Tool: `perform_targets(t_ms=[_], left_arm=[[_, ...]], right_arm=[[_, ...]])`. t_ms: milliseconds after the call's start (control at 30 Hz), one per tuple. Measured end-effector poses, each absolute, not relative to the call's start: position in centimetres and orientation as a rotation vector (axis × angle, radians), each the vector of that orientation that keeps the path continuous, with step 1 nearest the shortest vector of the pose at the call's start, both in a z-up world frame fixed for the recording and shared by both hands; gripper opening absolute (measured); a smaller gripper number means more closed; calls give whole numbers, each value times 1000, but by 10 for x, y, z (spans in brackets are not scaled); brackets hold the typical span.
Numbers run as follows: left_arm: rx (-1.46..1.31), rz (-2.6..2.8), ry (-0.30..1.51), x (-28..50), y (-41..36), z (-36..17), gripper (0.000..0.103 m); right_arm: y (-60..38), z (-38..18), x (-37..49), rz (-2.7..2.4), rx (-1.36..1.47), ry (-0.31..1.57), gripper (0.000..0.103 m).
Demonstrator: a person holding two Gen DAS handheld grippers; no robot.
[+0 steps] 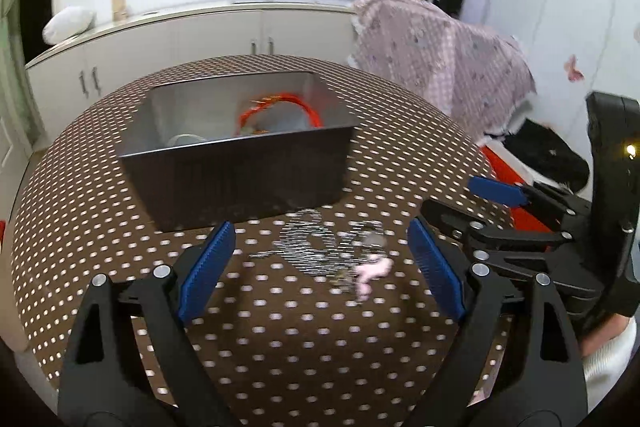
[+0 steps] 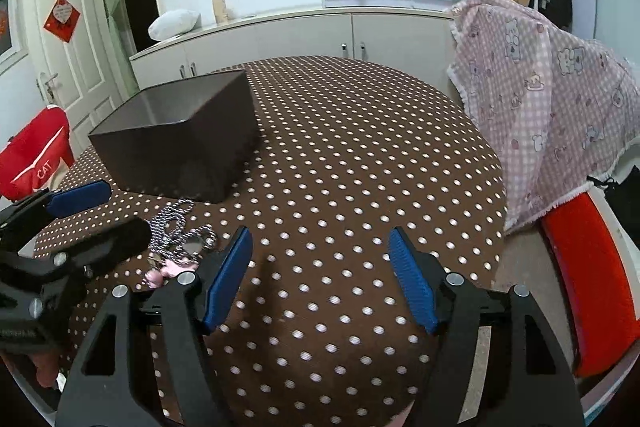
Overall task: Organize jewelry
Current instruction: 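Withdraw both grippers and reach toward the remaining silver chains and pink charm, then grasp the silver chain with the left gripper while the right gripper grasps the pink charm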
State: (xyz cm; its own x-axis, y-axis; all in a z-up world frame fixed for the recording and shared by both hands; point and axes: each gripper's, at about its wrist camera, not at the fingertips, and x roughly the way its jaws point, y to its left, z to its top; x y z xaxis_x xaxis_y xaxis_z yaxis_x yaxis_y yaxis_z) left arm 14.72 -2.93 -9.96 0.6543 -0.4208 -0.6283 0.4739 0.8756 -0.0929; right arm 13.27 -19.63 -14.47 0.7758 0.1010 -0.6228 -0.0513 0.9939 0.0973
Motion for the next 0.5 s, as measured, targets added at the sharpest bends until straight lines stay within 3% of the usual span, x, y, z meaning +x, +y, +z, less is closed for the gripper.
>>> perform_targets(t_ms=[67, 133, 267, 433, 500], left_arm=[[100, -510, 702, 148, -37, -100, 86], [117, -504, 709, 149, -45, -103, 78], [154, -500, 764, 155, -57, -113, 39], [216, -454, 813, 158, -66, -121, 32], [209, -430, 810, 157, -65, -121, 22]], right_arm=[[-203, -146, 131, 69, 79, 677, 67], [-210, -147, 129, 68, 98, 678, 67], [-221, -147, 126, 66, 124, 676, 67], [-227, -148, 124, 70, 148, 673, 67], [-227, -147, 123, 75, 148, 670, 67]])
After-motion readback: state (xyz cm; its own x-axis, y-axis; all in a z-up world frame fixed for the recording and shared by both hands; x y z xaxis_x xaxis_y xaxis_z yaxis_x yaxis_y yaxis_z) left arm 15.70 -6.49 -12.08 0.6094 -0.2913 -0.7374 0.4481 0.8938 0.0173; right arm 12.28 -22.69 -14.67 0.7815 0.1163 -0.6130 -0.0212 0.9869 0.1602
